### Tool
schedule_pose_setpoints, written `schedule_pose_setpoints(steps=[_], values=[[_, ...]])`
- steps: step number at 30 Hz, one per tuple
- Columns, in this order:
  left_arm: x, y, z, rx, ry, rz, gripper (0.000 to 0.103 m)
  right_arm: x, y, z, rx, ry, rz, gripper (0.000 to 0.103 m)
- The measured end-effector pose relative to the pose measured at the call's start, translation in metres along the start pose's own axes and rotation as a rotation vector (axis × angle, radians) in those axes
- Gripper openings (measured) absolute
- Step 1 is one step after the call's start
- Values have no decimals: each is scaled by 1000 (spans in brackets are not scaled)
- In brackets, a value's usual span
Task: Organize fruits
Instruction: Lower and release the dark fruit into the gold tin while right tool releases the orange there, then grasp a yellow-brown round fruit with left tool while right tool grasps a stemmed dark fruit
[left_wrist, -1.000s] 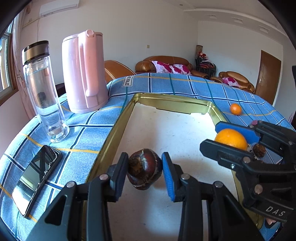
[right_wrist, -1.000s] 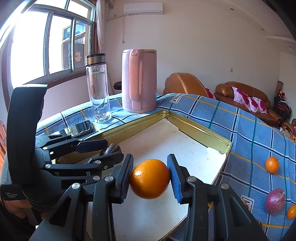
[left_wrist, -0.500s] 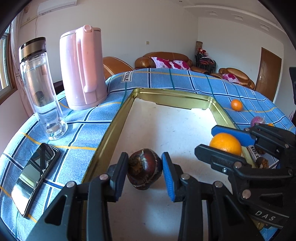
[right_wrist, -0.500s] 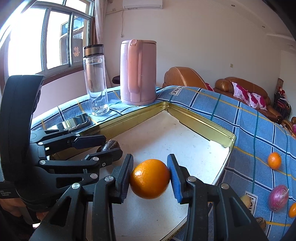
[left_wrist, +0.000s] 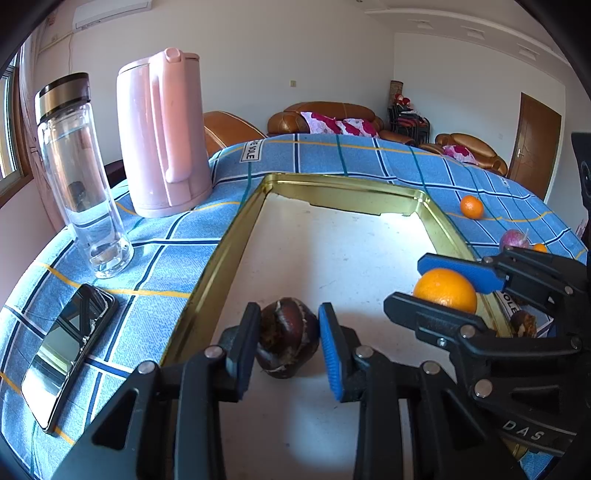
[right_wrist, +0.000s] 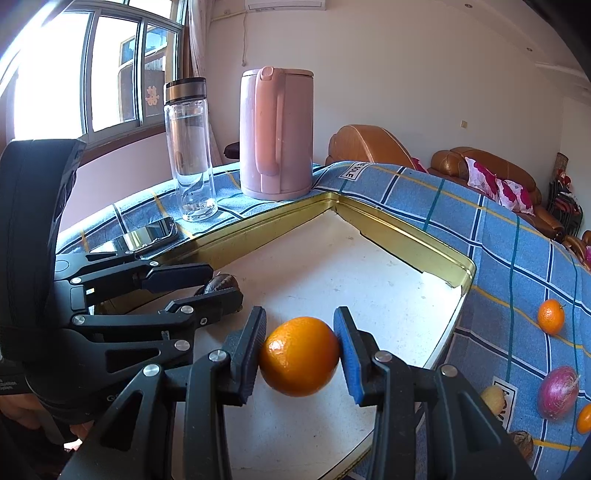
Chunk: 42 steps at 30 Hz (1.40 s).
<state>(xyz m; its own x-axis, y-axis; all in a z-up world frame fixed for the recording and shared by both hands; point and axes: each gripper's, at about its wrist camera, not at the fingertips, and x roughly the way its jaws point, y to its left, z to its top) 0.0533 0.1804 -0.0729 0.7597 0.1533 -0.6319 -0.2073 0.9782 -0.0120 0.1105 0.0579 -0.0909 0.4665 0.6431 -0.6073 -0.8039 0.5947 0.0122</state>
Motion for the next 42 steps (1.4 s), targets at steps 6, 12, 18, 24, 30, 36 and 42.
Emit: schedule_pose_setpoints(steps=[6, 12, 18, 24, 30, 36, 42], values=[[-3, 1, -3, -6, -11, 10, 35, 0, 1, -1, -9, -1, 11, 41], [-15, 9, -4, -52, -56, 46, 69, -11, -7, -3, 31, -45, -2, 59], [-44, 4, -7, -80, -157, 15, 101, -52, -17, -12, 43, -123, -37, 70], [-60, -16, -8, -73, -202, -44, 102, -103, -56, -40, 113, -149, -162, 73], [-58, -48, -14, -32, -201, -93, 102, -110, -81, -75, 187, -45, -224, 73], [-60, -70, -20, 16, -197, -108, 102, -89, -77, -87, 188, 54, -189, 56], [-63, -84, -22, 39, -201, -126, 102, -77, -88, -96, 250, 129, -118, 47]])
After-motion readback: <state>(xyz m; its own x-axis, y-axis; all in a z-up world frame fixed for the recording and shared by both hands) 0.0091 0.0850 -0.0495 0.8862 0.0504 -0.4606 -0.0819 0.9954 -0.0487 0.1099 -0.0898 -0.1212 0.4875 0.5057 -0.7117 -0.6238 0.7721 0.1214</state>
